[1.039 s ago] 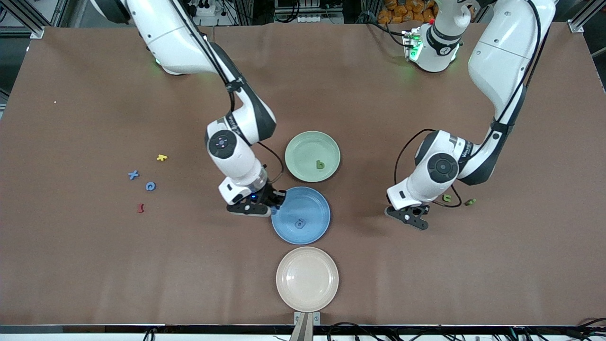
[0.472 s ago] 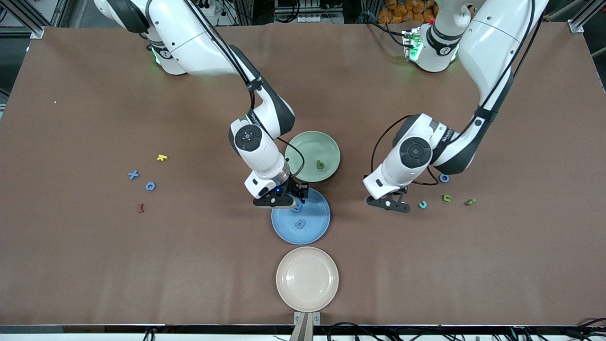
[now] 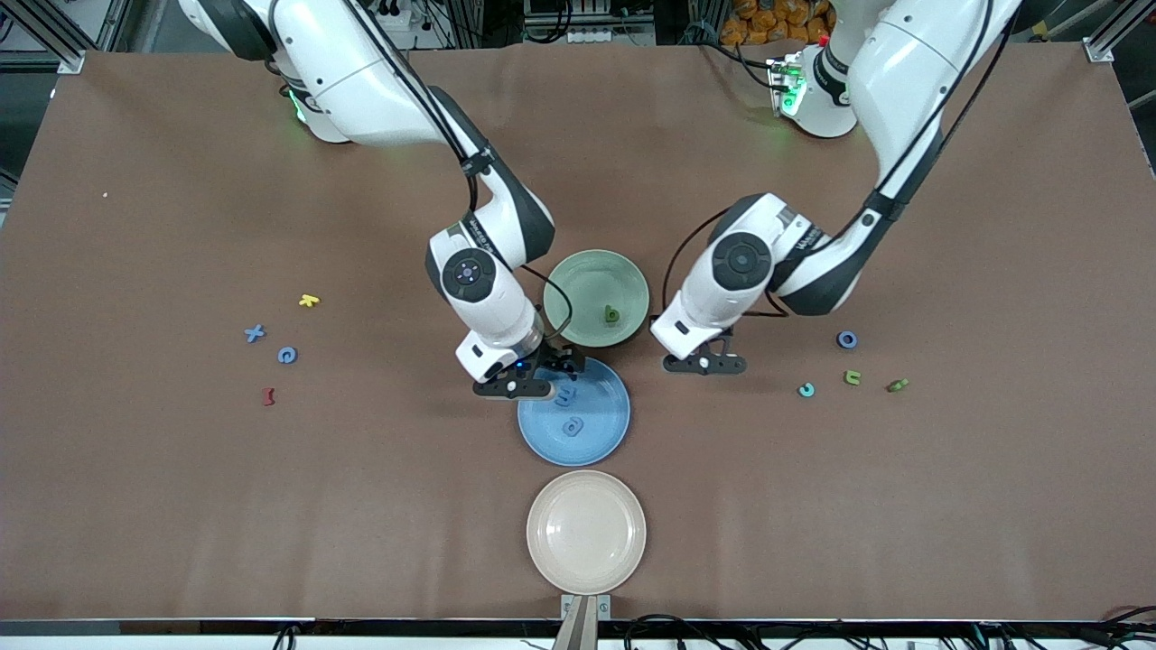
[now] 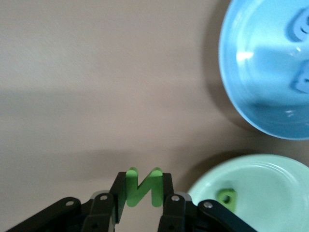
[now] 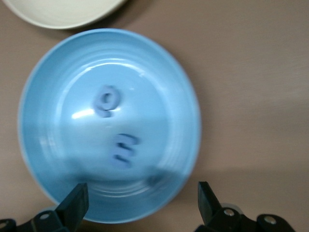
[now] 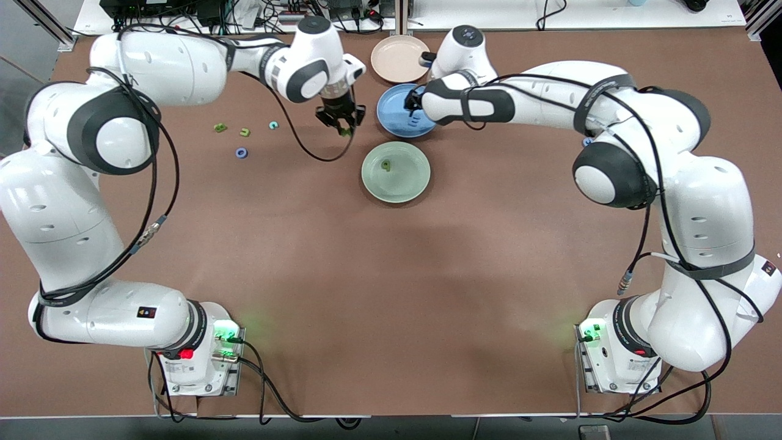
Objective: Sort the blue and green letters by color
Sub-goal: 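Release the blue 'e' on the blue plate while the left drops 'n' on green plate, then grasp the blue 'c' with the right gripper while the left reaches green 'u'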
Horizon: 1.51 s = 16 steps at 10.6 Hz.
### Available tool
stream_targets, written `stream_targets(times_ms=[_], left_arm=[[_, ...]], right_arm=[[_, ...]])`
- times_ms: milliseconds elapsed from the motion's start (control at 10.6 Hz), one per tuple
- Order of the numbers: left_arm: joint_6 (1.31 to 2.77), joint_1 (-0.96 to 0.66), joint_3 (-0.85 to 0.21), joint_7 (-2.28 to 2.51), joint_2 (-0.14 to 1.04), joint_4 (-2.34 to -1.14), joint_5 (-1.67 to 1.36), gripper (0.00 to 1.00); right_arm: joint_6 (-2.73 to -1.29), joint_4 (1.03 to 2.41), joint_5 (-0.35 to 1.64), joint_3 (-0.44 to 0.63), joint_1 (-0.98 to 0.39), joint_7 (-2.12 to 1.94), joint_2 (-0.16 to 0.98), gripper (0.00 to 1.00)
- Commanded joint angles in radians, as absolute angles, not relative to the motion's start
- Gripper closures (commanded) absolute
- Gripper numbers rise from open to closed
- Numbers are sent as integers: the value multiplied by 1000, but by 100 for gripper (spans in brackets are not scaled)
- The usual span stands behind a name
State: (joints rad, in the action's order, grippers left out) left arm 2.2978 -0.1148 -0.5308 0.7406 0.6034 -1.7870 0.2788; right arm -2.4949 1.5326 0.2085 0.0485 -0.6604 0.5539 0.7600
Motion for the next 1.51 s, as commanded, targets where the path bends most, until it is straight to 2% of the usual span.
stream_targets(times_ms=[0, 567, 756, 850, 945, 1039, 1134, 1417], left_arm=[[2287, -239, -532, 924, 627, -1740, 276, 100], [2298, -391, -516, 1141, 709, -1652, 285, 100], [2299, -477, -456, 1199, 744, -1599, 285, 100], [2299, -518, -413, 1221, 758, -1582, 282, 85], [2299, -546, -384, 1224, 759, -1575, 282, 45], [2299, -554, -374, 1224, 758, -1575, 282, 15], [2299, -554, -373, 1221, 758, -1575, 285, 0], [2298, -535, -371, 1210, 730, -1569, 290, 0]], right_arm=[[-2461, 1741, 123, 40, -557, 436, 593, 0], [-2439, 1929, 64, 66, -336, 79, 434, 0], [-2438, 1992, 66, 71, -247, -62, 375, 0], [-2436, 2018, 66, 71, -209, -104, 359, 0], [-2436, 2046, 66, 71, -166, -154, 344, 0], [-2437, 2078, 66, 71, -123, -197, 330, 0], [-2442, 2104, 66, 69, -82, -239, 324, 0], [-2456, 2151, 69, 67, 3, -288, 324, 0]])
